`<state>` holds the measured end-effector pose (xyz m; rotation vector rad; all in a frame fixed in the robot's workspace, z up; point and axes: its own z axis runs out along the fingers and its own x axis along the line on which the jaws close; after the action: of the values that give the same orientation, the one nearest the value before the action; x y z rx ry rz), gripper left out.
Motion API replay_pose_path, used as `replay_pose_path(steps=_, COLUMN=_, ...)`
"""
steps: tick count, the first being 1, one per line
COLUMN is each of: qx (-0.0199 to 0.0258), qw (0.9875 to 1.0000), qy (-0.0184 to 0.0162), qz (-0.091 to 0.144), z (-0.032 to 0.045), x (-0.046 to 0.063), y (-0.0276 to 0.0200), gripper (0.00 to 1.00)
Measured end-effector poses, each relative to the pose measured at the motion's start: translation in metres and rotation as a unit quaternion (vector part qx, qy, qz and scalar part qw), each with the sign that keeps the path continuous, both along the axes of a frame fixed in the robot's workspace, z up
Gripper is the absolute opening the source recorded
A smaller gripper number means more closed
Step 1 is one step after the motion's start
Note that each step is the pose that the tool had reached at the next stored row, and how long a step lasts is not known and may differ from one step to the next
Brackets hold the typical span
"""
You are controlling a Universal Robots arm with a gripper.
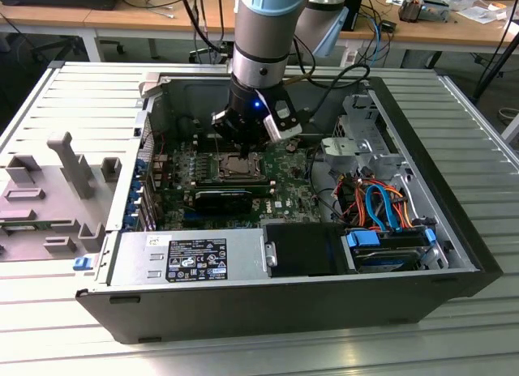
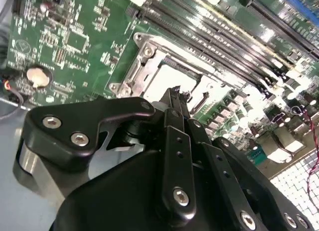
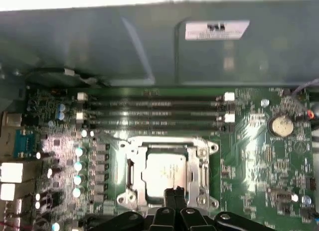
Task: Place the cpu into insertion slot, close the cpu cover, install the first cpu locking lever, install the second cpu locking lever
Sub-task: 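Install the first cpu locking lever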
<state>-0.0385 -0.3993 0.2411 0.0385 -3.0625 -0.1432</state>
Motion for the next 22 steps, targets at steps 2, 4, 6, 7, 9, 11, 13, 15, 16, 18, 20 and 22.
replay_pose_path(steps=2, qx=0.0019, qw=0.9999, qy=0.0000, qz=0.016, z=0.0000, x=0.0000, y=0.0000, gripper=0.11)
replay_pose_path(steps=4, qx=0.0034, qw=0.9994, qy=0.0000, qz=0.033, z=0.0000, x=0.0000, y=-0.0001, gripper=0.11)
replay_pose_path(steps=6, qx=0.0046, qw=0.9991, qy=0.0000, qz=0.041, z=-0.0001, x=0.0000, y=0.0000, gripper=0.11)
replay_pose_path(steps=7, qx=0.0050, qw=0.9990, qy=-0.0001, qz=0.044, z=-0.0001, x=0.0000, y=0.0000, gripper=0.11)
replay_pose_path(steps=9, qx=0.0049, qw=0.9990, qy=0.0000, qz=0.045, z=0.0000, x=0.0000, y=0.0000, gripper=0.11)
replay_pose_path(steps=11, qx=0.0049, qw=0.9990, qy=0.0000, qz=0.045, z=0.0000, x=0.0000, y=0.0000, gripper=0.11)
replay_pose_path(steps=13, qx=0.0044, qw=0.9989, qy=-0.0119, qz=0.045, z=-0.0001, x=0.0000, y=-0.0001, gripper=0.11)
replay_pose_path(steps=15, qx=0.0037, qw=0.9986, qy=-0.0262, qz=0.045, z=-0.0002, x=-0.0001, y=0.0000, gripper=0.11)
replay_pose_path(steps=16, qx=0.0035, qw=0.9985, qy=-0.0320, qz=0.045, z=-0.0003, x=-0.0001, y=0.0000, gripper=0.11)
replay_pose_path(steps=18, qx=0.0034, qw=0.9983, qy=-0.0373, qz=0.045, z=-0.0005, x=-0.0001, y=0.0000, gripper=0.11)
replay_pose_path(steps=20, qx=0.0034, qw=0.9983, qy=-0.0373, qz=0.045, z=-0.0005, x=-0.0001, y=0.0000, gripper=0.11)
replay_pose_path(steps=22, qx=0.0004, qw=0.9983, qy=-0.0372, qz=0.045, z=-0.0003, x=-0.0002, y=-0.0001, gripper=0.11)
